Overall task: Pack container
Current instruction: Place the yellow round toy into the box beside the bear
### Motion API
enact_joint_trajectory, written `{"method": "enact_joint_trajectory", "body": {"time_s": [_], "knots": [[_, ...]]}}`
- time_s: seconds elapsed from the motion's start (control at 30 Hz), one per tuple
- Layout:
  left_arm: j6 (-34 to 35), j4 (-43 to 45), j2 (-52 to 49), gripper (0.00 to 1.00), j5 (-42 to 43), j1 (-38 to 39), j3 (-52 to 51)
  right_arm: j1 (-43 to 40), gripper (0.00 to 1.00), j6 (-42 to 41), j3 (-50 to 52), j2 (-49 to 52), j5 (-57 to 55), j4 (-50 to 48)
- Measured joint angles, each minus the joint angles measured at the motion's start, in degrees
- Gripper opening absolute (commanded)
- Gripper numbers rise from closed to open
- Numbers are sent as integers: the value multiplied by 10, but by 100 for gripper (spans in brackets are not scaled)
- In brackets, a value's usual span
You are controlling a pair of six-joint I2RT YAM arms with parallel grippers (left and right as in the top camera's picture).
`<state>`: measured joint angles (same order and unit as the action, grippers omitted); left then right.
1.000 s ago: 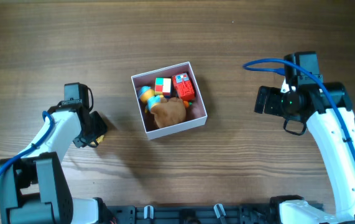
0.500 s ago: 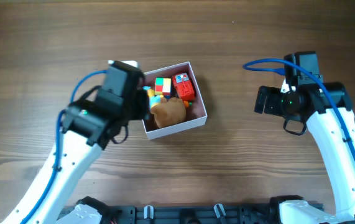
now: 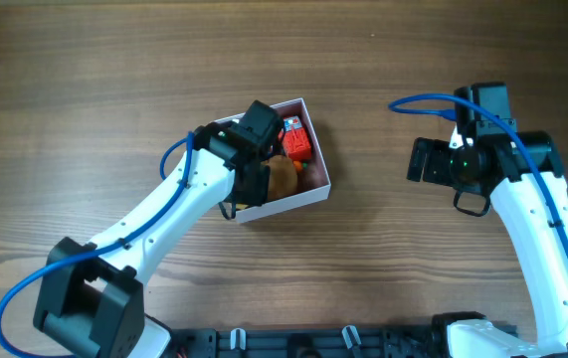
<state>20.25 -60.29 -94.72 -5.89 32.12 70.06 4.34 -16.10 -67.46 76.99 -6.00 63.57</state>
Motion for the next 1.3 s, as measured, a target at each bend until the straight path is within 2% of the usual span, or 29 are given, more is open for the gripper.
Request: {"method": "enact_joint_trajectory", "body": {"time_s": [0.33, 0.53, 0.63, 0.7, 0.77, 0.83, 0.9, 1.13, 1.3], "knots": [[0, 3, -5, 4, -3, 1, 4, 0, 100, 0, 0, 0, 0, 0], [0, 14, -5, 14, -7, 0, 4, 0, 100, 0, 0, 0, 0, 0], [0, 14, -5, 25, -7, 0, 4, 0, 100, 0, 0, 0, 0, 0], [0, 14, -5, 53, -7, 0, 4, 0, 100, 0, 0, 0, 0, 0], [2, 14, -5, 68, -8, 0, 4, 0, 100, 0, 0, 0, 0, 0], [-3, 14, -6, 72, -9, -1, 4, 0, 100, 0, 0, 0, 0, 1], [-2, 16, -15, 82, -7, -3, -1, 0, 100, 0, 0, 0, 0, 1], [-3, 14, -19, 82, -6, -5, -10, 0, 100, 0, 0, 0, 0, 1], [-3, 8, -7, 69, -7, -5, -10, 0, 100, 0, 0, 0, 0, 1]]}}
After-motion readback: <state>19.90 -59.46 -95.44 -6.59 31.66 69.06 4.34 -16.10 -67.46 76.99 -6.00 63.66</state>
